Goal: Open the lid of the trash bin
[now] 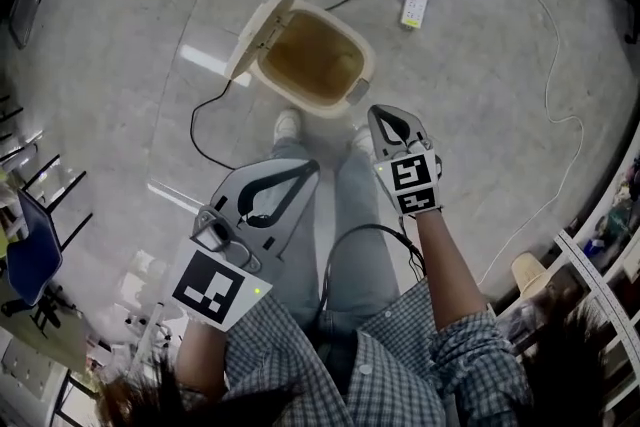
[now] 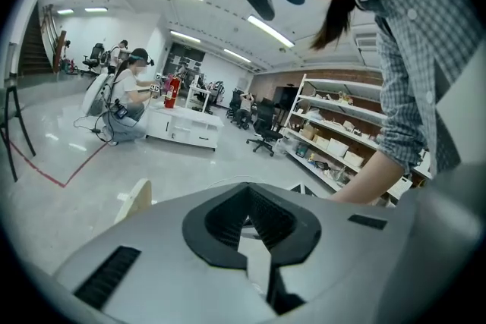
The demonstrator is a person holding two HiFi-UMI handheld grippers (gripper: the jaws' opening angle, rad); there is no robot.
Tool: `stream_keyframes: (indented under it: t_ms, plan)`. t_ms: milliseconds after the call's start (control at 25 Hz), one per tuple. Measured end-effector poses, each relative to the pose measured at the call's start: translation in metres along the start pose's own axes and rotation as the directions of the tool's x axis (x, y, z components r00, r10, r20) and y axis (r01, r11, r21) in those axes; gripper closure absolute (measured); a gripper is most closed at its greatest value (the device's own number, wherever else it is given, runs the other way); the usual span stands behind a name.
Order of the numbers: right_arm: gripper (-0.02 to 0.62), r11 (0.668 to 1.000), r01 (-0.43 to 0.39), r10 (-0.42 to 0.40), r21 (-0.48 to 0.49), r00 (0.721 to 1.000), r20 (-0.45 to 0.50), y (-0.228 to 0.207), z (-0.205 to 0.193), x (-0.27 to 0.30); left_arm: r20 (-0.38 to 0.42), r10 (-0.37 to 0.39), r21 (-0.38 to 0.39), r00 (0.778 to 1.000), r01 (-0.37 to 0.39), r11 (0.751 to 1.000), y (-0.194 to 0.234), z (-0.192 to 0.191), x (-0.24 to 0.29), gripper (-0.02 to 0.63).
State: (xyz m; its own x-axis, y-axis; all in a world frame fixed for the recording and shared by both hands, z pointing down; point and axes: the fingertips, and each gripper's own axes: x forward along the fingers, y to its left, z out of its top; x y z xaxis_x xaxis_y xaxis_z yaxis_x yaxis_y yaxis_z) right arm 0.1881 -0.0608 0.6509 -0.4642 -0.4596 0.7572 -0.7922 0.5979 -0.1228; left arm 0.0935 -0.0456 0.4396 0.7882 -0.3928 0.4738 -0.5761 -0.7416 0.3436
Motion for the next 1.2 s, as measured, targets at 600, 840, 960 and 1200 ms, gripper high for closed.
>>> stream_keyframes:
  t_ms: [600, 840, 960, 1200]
  plan:
    - [0.575, 0.990, 0.137, -0.142, 0.037, 0.951, 0.275, -0.002, 0.154, -0.136, 0.092, 0.026, 0.101, 0.995, -0.036, 0.994, -0.006, 0.100, -0.053, 0.607]
    - [0.575, 0.983, 0.181, -0.180, 0.031, 0.921, 0.346, 0.001, 0.191, -0.196, 0.174, 0.030, 0.086, 0.984, -0.046, 0.995, -0.008, 0.143, -0.075, 0.607]
    - [0.575, 0.982, 0.188, -0.177, 0.006, 0.913, 0.367, 0.007, 0.202, -0.227, 0.223, 0.016, 0.095, 0.975, -0.037, 0.995, -0.015, 0.161, -0.084, 0.607]
    - [0.575, 0.973, 0.229, -0.215, 0.020, 0.877, 0.430, 0.009, 0.229, -0.276, 0.264, 0.002, 0.119, 0.964, -0.034, 0.992, -0.024, 0.192, -0.099, 0.607]
